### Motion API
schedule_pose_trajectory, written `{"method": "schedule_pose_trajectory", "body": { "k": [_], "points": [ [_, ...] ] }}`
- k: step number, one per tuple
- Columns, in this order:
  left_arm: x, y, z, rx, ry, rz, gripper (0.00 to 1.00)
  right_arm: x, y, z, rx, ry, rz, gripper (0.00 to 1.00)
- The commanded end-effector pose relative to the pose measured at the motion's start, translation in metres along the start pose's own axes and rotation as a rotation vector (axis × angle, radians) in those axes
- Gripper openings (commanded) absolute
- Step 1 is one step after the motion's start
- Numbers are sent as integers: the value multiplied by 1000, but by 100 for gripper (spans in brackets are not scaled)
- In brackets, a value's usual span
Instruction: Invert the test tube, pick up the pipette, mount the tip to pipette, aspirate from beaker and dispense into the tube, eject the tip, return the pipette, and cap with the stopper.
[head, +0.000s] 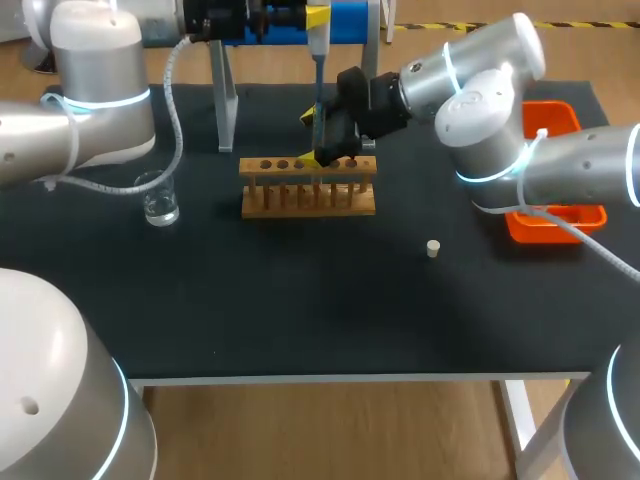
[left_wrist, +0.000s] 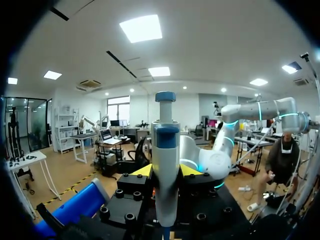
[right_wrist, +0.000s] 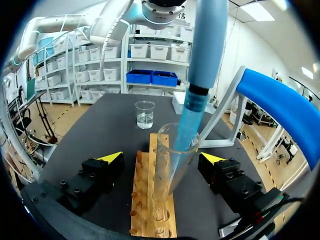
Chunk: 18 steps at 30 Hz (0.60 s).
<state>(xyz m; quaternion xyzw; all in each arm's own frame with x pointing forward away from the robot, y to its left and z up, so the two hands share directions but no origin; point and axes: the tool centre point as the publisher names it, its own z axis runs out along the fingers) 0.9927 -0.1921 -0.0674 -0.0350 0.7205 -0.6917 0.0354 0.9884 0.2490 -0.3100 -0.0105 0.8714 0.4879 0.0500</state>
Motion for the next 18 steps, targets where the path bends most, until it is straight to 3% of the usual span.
{"method": "schedule_pose_trajectory", "body": {
  "k": [1, 18],
  "points": [
    [2, -4, -1, -8, -4, -2, 0, -1, 0, -1, 2, 4, 0, 100],
    [7, -17, 2, -26, -13, 10, 0, -1, 0, -1, 2, 4, 0, 100]
  ]
}}
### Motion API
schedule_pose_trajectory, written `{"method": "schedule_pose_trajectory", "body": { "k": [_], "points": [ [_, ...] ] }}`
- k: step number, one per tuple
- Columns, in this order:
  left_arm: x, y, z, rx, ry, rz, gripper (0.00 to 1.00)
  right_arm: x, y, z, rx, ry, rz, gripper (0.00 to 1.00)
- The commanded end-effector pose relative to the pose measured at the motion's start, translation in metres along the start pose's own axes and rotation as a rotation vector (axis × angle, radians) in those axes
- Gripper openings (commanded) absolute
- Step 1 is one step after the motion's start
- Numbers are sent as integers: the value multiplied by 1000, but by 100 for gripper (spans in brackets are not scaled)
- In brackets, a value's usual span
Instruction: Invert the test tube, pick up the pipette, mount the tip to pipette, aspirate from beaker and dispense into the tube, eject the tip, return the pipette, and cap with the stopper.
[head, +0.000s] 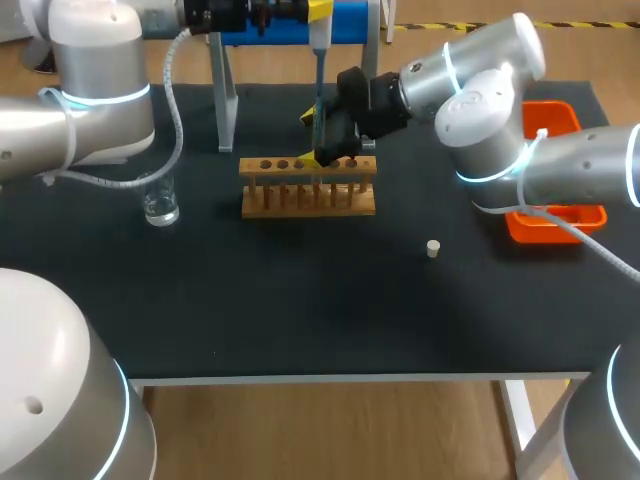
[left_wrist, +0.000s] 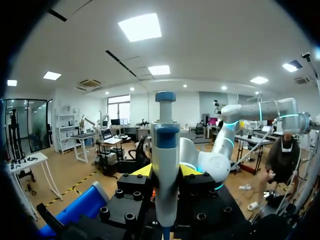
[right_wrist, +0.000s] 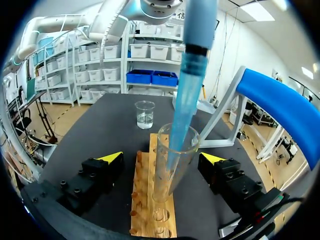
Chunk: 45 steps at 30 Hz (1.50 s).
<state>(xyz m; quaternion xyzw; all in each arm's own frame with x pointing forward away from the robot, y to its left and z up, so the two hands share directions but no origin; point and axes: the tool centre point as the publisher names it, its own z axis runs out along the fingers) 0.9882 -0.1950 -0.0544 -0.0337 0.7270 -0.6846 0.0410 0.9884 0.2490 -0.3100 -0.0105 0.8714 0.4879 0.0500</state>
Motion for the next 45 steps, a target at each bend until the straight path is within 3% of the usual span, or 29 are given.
{"method": "schedule_pose_trajectory", "body": {
  "k": [1, 34, 45],
  "points": [
    [3, -5, 1, -9, -8, 0, 0, -1, 0, -1, 2, 4, 0, 100],
    [23, -54, 12, -73, -7, 81, 0, -1, 0, -1, 2, 4, 0, 100],
    [56, -52, -21, -85, -101, 62, 0, -1, 0, -1, 2, 4, 0, 100]
  ]
}}
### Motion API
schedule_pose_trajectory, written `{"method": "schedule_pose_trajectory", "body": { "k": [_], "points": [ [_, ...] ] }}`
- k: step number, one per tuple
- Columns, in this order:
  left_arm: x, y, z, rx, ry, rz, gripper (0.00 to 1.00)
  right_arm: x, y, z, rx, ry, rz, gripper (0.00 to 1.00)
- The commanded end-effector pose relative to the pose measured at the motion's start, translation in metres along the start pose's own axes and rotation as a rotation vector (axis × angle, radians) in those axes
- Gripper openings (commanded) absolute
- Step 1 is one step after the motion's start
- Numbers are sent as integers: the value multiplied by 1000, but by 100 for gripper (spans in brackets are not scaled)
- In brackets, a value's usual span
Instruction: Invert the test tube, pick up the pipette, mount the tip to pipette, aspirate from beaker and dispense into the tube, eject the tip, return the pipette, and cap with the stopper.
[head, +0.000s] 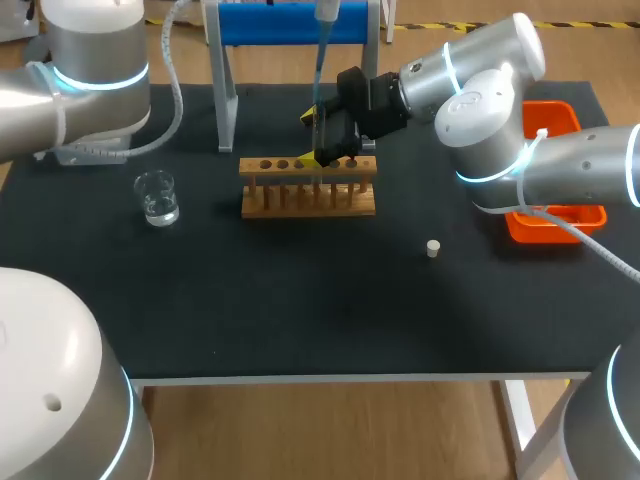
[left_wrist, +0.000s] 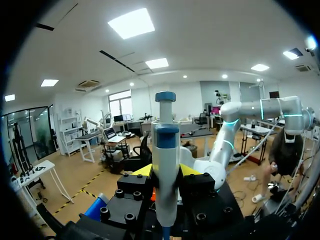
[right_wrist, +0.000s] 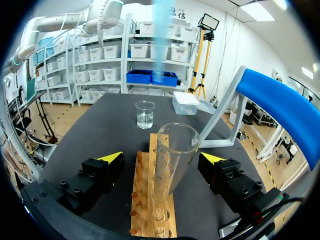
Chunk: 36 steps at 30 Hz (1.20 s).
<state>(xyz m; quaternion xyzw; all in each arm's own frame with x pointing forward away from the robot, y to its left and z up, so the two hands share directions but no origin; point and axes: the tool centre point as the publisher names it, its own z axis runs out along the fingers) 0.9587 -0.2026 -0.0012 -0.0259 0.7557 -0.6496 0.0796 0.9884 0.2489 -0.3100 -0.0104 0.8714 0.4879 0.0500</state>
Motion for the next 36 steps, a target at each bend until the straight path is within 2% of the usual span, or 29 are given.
{"method": "schedule_pose_trajectory", "body": {
  "k": [1, 5, 11, 17, 27, 36],
  "points": [
    [31, 3, -29, 2, -70, -13, 0, -1, 0, -1, 2, 4, 0, 100],
    [52, 7, -46, 8, -112, -22, 0, -1, 0, -1, 2, 4, 0, 100],
    [90, 19, -56, 18, -146, -49, 0, -1, 0, -1, 2, 4, 0, 100],
    [121, 34, -49, 43, -158, -66, 0, -1, 0, -1, 2, 4, 0, 100],
    [148, 58, -23, 73, -177, -85, 0, -1, 0, -1, 2, 4, 0, 100],
    [153, 73, -10, 93, -181, -80, 0, -1, 0, -1, 2, 4, 0, 100]
  ]
}}
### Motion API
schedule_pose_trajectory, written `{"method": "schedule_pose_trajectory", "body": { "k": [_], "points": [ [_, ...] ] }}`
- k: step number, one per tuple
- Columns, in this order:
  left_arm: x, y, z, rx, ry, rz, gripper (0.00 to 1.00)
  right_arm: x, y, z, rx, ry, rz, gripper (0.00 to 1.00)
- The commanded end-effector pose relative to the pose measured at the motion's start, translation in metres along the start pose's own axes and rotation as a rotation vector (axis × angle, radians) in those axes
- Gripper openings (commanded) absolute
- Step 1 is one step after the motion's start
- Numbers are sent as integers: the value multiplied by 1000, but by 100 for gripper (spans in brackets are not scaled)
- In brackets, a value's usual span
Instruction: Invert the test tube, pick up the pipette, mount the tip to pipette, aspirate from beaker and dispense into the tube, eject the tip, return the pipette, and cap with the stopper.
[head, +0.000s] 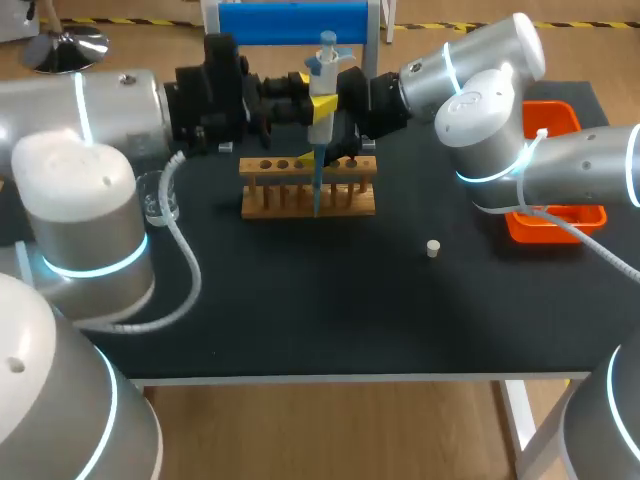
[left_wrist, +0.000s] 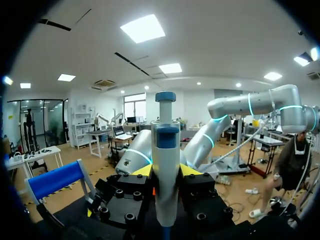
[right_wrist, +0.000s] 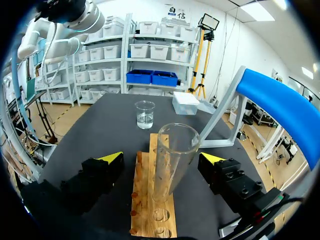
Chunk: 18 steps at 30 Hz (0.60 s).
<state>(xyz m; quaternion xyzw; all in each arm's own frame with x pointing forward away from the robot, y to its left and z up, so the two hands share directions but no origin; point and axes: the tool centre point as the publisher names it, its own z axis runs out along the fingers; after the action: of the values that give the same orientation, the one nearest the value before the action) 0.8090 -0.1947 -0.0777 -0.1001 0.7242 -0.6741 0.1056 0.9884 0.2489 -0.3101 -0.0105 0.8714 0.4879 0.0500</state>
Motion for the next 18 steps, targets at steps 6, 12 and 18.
{"method": "schedule_pose_trajectory", "body": {
  "k": [6, 12, 18],
  "points": [
    [-6, 10, 14, 22, -17, 25, 0, -1, 0, -1, 2, 4, 0, 100],
    [-9, 10, 15, 30, -3, 50, 0, -1, 0, -1, 2, 4, 0, 100],
    [-4, 10, 13, 34, -3, 58, 0, -1, 0, -1, 2, 4, 0, 100]
  ]
}}
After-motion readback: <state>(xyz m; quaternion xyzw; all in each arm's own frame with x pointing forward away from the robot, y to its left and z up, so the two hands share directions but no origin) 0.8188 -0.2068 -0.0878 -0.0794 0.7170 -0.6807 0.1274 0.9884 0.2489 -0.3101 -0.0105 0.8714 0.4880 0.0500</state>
